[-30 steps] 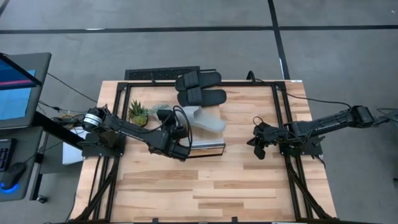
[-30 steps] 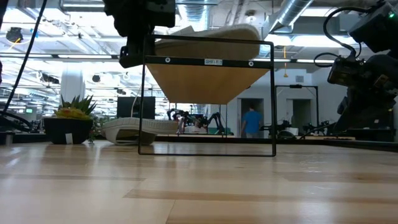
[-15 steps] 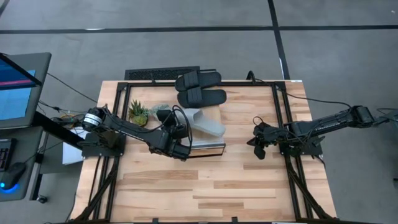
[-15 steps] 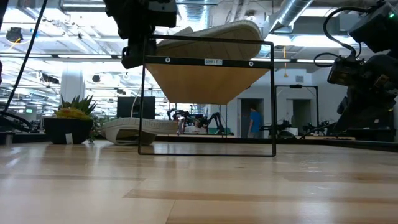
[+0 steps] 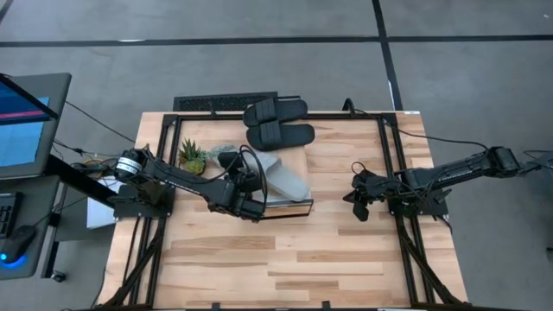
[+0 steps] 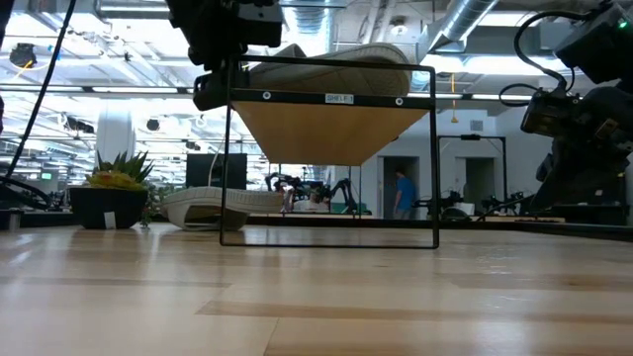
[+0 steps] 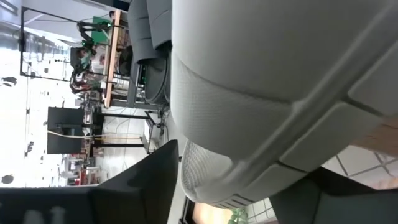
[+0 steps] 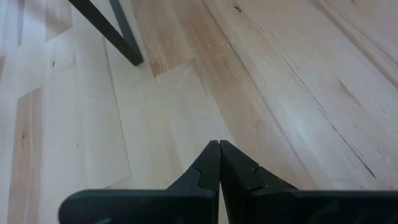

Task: Pick and place slides into the shelf
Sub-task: Put the bottom gray slide on the shelf

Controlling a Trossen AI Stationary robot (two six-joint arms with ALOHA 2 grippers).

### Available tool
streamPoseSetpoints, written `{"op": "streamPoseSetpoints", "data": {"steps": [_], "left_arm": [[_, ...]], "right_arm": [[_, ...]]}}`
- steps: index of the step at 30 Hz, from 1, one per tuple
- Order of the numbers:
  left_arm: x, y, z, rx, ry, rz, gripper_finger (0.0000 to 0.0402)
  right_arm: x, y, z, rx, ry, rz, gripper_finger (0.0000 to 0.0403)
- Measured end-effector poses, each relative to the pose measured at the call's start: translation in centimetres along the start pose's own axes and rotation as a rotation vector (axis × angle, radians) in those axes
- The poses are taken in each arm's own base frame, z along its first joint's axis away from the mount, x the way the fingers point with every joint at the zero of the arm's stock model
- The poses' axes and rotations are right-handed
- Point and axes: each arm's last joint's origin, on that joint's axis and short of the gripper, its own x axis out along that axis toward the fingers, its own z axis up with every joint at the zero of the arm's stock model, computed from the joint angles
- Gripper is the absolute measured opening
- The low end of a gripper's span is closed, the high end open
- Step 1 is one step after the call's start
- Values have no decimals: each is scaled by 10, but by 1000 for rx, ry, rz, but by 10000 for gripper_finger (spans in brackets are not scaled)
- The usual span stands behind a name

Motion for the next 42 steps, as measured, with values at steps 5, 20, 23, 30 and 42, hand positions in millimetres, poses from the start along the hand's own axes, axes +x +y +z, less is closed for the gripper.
{"op": "streamPoseSetpoints", "data": {"steps": [5,20,23,30,42], "left_arm": [[0,1,-1,22,7,4,231],[-12,24,8,42,21,-8,238],[-13,23,6,97,45,-41,238],[-22,24,-6,196,110,-72,238],[-48,43,-12,137,70,-206,238]], "right_arm": [[0,0,0,0,0,0,0],[0,0,0,-8,0,0,0],[0,0,0,-8,0,0,0],[0,0,0,-8,0,0,0],[0,0,0,-8,0,0,0]]}}
